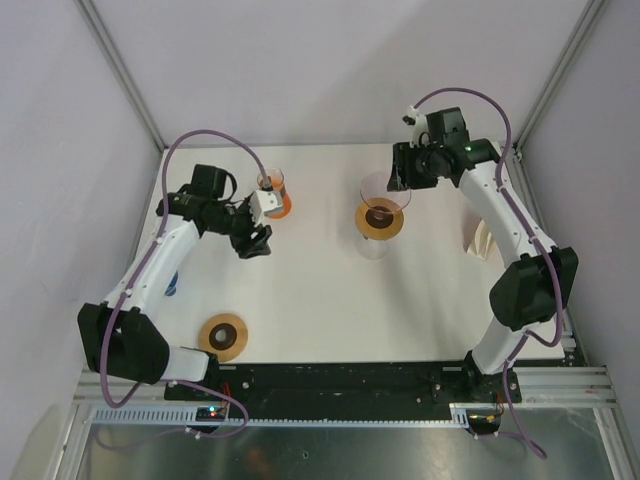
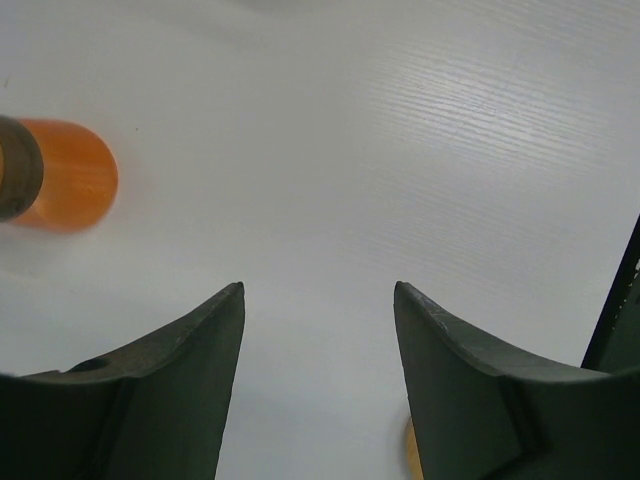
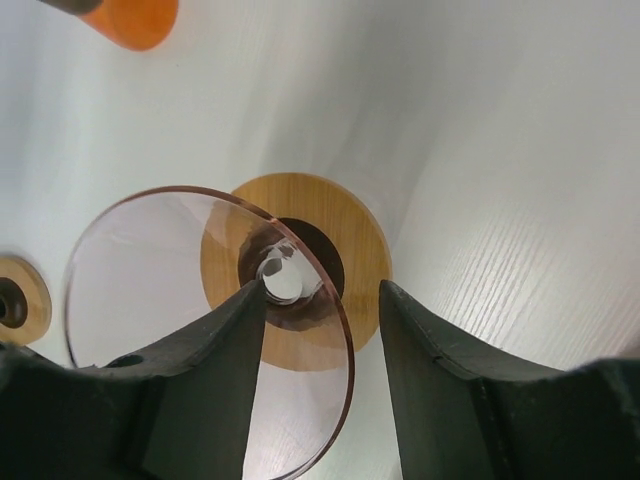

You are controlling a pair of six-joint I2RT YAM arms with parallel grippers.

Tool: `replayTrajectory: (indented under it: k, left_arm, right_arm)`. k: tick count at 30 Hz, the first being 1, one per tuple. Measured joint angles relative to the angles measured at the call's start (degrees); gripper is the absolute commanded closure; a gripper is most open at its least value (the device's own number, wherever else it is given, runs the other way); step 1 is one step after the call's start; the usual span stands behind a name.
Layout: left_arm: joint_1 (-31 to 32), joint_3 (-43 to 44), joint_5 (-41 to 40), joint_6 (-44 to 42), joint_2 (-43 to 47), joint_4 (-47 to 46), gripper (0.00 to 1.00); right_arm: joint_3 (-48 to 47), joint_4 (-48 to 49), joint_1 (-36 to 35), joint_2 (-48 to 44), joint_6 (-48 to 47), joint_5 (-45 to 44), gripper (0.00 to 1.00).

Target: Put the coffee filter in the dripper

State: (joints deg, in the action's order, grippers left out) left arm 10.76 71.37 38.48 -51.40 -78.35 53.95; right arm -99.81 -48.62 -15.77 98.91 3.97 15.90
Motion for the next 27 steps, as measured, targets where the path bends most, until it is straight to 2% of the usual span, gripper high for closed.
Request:
replayTrajectory:
  k: [4, 9, 11, 12, 13, 14, 21, 27]
  left_arm:
    - [-1.09, -0.35, -1.95, 1.95, 0.02, -0.74, 0.38]
    - [-3.41, -0.35, -2.34, 6.10, 0.48, -5.20, 0.37]
    - [-3.67, -0.26, -2.36, 8.20, 0.76, -8.11, 0.37]
    - [-3.67, 0.02, -2.40, 9.31, 0.72, -9.38, 0.36]
    - [-3.67, 0.57, -2.62, 10.29, 0.39, -10.56, 0.36]
    - [-3.65, 1.53, -2.93, 11.21, -0.26, -11.54, 0.36]
    - [-2.47, 12.35, -7.52, 15.04, -13.20, -18.88, 0.35]
    - [-0.57, 20.00, -11.87, 14.93, -25.57, -20.57, 0.33]
  right_arm:
    - [-2.99, -0.02, 0.02, 0.00, -0.11, -0.13, 0.43]
    - [-4.83, 0.59, 0.02, -0.63, -0.20, -0.22, 0.36]
    - [-4.83, 0.57, 0.04, -1.29, -0.24, -0.24, 0.25]
    - [-4.83, 0.59, 0.04, -1.70, -0.26, -0.22, 0.14]
    - [-4.83, 0.61, 0.04, -2.23, -0.37, -0.20, 0.07]
    - [-4.83, 0.72, 0.04, -2.80, -0.44, -0.20, 0.04]
    - [-1.46, 3.72, 0.52, -10.08, -0.55, 0.07, 0.01]
    - [4.48, 6.36, 2.14, -18.14, 0.44, 0.11, 0.01]
